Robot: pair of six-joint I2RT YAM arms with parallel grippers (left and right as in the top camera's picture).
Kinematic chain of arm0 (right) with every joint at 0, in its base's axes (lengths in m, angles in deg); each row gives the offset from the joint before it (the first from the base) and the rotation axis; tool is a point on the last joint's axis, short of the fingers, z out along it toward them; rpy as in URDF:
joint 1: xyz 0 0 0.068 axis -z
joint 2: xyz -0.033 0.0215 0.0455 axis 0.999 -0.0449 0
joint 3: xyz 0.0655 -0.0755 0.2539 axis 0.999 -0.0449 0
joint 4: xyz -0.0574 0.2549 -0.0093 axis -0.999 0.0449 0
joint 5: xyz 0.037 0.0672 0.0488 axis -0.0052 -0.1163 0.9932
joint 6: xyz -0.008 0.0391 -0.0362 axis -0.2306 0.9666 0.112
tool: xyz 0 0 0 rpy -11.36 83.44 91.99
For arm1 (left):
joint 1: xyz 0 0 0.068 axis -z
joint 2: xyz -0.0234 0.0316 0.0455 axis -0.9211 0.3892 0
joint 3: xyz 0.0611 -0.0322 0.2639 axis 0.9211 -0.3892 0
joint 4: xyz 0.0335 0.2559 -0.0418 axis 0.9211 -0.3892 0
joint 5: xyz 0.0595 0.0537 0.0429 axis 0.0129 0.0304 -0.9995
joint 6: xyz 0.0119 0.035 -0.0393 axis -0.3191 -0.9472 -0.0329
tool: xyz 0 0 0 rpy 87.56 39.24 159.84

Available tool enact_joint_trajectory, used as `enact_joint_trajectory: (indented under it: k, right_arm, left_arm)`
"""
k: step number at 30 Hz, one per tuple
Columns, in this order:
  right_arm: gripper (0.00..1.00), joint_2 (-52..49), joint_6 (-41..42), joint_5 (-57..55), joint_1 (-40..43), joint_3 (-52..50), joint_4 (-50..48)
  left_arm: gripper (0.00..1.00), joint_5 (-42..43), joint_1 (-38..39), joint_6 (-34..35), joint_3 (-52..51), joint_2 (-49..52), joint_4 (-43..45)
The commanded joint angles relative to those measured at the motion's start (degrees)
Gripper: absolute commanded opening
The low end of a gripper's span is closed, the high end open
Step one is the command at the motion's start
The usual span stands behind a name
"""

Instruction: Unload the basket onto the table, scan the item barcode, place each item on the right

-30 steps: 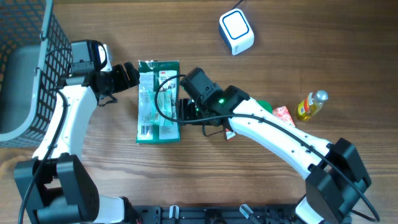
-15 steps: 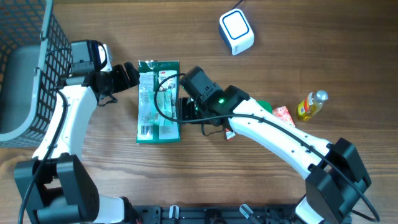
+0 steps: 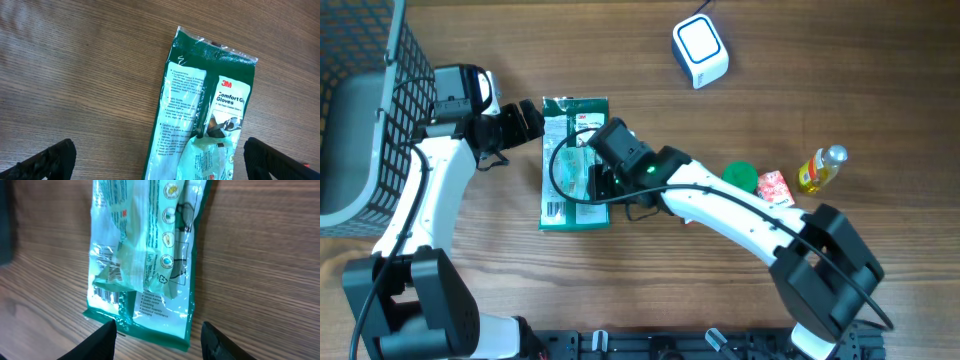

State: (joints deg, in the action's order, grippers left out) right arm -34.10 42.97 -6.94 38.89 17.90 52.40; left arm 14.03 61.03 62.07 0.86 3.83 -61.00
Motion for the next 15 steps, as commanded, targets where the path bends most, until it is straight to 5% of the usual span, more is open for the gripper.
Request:
enact_joint_trajectory:
  k: [1,4,15]
  right_arm:
    - [0.54,-2.7,0.2,0.1,0.0,-0.5,-0.2]
    - [0.45,-2.8,0.2,0.2,0.1,-0.5,0.0]
    - [0.45,-2.5,-0.1,2.2,6.5,-0.5,5.5]
  left_arm:
    - [1.00,-0.4,-0.5,-0.5,0.7,-0.6,0.2]
    - [1.00,-0.4,-0.5,-0.5,0.7,-0.6,0.2]
    - [1.00,0.7,-0.5,-0.3,0.7,-0.6,0.4]
